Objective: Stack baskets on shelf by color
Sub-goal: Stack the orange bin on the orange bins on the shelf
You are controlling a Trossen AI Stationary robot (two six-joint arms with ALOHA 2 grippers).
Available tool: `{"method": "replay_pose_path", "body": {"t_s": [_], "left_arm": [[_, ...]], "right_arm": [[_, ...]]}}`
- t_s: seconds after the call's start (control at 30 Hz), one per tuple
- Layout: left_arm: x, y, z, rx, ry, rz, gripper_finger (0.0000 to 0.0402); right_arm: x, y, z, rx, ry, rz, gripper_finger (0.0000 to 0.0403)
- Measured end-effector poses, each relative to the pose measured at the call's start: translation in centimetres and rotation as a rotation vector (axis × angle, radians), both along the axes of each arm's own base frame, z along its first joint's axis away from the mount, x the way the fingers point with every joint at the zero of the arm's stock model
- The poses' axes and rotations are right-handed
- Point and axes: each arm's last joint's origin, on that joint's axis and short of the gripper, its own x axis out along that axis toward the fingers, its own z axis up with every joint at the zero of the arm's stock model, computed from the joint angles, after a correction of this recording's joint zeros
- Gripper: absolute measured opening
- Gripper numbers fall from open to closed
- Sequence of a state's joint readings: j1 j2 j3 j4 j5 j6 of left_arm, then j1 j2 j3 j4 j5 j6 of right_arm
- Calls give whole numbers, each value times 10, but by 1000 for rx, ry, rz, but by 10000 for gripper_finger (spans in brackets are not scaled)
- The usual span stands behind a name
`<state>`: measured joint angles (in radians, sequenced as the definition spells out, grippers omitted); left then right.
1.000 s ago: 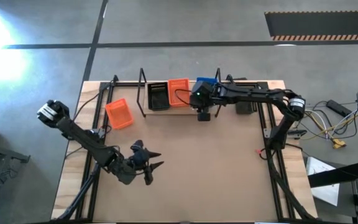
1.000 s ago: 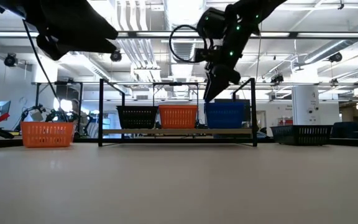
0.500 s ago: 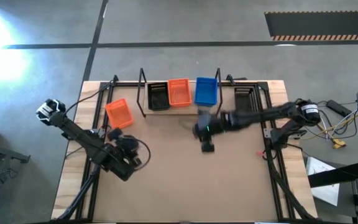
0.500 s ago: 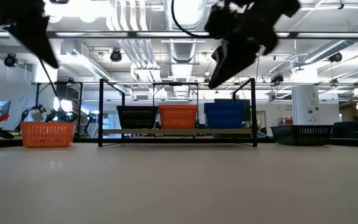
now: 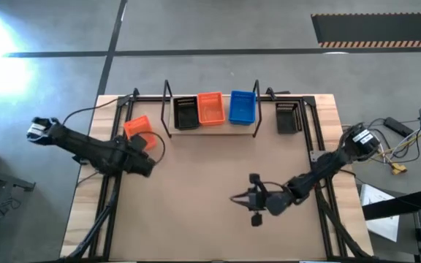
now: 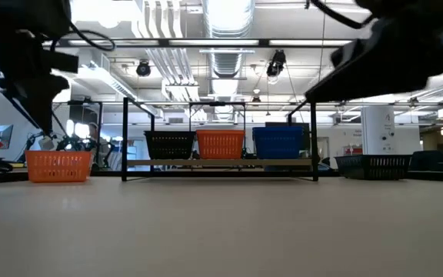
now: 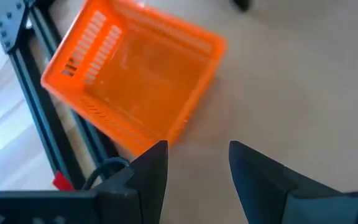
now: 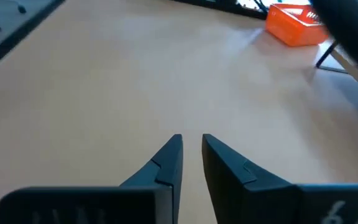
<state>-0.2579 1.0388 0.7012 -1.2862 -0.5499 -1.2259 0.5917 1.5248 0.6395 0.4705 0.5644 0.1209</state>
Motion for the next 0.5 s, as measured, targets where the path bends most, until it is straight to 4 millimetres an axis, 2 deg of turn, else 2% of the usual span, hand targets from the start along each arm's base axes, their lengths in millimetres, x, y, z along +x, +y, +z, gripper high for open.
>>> {"method": "replay_pose_path", "body": {"t_s": [0.1, 0.23, 0.5], "left_arm": [[-3, 15, -9, -11, -18, -10, 155], [-1, 31, -20, -37, -22, -65, 155], [6, 51, -32, -82, 17, -79, 155]], "right_arm": [[-6, 8, -8, 19, -34, 1, 49], [-4, 11, -14, 22, -43, -2, 47], [5, 5, -18, 15, -75, -25, 47]]}}
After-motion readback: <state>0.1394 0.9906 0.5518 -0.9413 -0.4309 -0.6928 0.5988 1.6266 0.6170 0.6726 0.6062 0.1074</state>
